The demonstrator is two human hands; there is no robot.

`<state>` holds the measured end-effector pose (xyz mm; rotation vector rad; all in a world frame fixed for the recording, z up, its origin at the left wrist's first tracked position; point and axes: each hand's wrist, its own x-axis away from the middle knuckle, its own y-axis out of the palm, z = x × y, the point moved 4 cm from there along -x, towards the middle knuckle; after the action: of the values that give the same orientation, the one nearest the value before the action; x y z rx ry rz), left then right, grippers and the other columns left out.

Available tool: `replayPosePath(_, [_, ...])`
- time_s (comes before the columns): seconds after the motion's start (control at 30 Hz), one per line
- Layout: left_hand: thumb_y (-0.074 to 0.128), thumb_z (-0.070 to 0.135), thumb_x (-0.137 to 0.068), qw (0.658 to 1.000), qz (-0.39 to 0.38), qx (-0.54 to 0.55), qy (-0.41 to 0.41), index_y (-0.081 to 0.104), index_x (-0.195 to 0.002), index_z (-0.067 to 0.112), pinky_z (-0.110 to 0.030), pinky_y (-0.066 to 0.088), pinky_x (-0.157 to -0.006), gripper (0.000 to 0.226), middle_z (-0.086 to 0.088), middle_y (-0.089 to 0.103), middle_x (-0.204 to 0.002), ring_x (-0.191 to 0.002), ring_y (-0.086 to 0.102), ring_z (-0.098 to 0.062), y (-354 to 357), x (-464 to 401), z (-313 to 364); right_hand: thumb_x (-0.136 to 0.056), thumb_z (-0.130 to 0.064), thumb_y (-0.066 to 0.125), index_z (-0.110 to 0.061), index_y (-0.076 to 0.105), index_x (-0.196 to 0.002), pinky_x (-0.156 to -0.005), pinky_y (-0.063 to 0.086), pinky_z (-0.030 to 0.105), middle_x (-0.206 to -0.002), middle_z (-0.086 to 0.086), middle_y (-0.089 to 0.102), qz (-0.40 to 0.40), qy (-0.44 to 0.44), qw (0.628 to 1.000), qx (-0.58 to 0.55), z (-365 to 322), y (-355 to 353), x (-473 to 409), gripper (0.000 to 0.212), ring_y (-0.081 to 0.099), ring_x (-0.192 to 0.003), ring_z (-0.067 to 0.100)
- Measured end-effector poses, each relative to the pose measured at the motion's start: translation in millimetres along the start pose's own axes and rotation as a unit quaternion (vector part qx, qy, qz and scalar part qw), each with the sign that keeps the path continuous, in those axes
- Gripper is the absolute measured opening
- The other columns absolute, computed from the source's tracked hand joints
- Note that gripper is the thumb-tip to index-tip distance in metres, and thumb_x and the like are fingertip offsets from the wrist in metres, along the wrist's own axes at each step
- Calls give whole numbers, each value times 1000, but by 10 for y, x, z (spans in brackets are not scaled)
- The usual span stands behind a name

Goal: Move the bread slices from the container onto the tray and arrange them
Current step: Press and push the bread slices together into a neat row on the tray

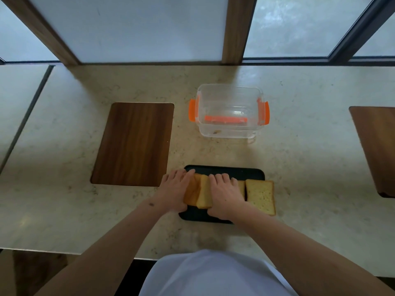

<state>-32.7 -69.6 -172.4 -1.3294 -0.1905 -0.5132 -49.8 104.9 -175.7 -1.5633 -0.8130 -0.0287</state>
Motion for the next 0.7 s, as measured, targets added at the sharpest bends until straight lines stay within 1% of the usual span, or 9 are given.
replayPosePath(0.1, [80, 39, -55, 1000, 11, -11, 11, 1, -145, 35, -52, 25, -108, 120, -5, 26, -145, -133, 20, -31, 4, 43, -94, -61, -56, 78, -12, 20, -151, -112, 28, 57, -146, 11, 40, 7, -5, 1000, -9, -1, 4, -9, 116, 34, -134, 35])
replayPosePath(0.2, [84, 39, -56, 1000, -9, 19, -2, -1, -145, 38, -55, 28, -108, 124, -3, 21, -149, -136, 19, -32, 43, 55, -156, -61, -55, 77, -13, 22, -150, -111, 28, 57, -144, 10, 42, 18, -23, 999, -15, -29, -10, -24, 113, 36, -132, 34])
replayPosePath(0.27, [85, 46, -52, 995, -33, 79, -41, 0, -146, 37, -57, 29, -109, 127, -3, 16, -152, -137, 16, -33, 42, 54, -168, -62, -56, 76, -13, 22, -150, -112, 26, 57, -144, 9, 42, 24, -33, 999, -19, -52, -28, -34, 112, 36, -132, 34])
replayPosePath(0.33, [83, 50, -52, 967, -43, 211, -134, 8, -148, 30, -55, 34, -107, 123, -4, 19, -150, -137, 20, -34, 38, 77, -224, -63, -57, 75, -12, 21, -151, -112, 26, 57, -144, 10, 41, 26, -35, 999, -21, -63, -45, -45, 113, 35, -132, 34])
replayPosePath(0.37, [84, 47, -57, 930, -37, 307, -197, 15, -147, 25, -51, 41, -101, 115, -4, 26, -146, -134, 30, -33, 48, 104, -267, -64, -58, 75, -11, 21, -151, -112, 26, 57, -144, 10, 41, 27, -35, 999, -21, -68, -51, -48, 113, 35, -132, 34])
replayPosePath(0.43, [82, 40, -70, 851, -12, 436, -291, 32, -143, 17, -40, 54, -84, 92, -2, 48, -129, -112, 55, -24, 94, 185, -315, -64, -59, 75, -11, 21, -151, -112, 27, 57, -145, 11, 41, 28, -35, 999, -18, -80, -66, -54, 113, 36, -132, 35])
replayPosePath(0.47, [80, 39, -76, 841, 2, 445, -307, 42, -138, 15, -37, 56, -79, 76, -1, 57, -118, -100, 62, -20, 105, 217, -316, -65, -59, 75, -11, 21, -151, -112, 27, 57, -145, 11, 41, 26, -34, 999, -18, -89, -73, -57, 113, 36, -133, 35])
replayPosePath(0.53, [75, 30, -84, 837, 32, 446, -316, 56, -126, 11, -41, 57, -82, 51, -1, 64, -103, -90, 66, -18, 143, 248, -310, -66, -58, 76, -11, 20, -151, -112, 27, 59, -146, 11, 41, 18, -35, 999, -23, -111, -81, -65, 112, 36, -134, 35])
replayPosePath(0.7, [70, 15, -87, 826, 70, 454, -326, 66, -112, 7, -46, 56, -87, 26, -6, 67, -101, -91, 67, -23, 148, 231, -258, -69, -54, 76, -11, 17, -153, -112, 27, 62, -148, 11, 38, 4, -37, 999, -22, -176, -99, -56, 112, 33, -136, 36])
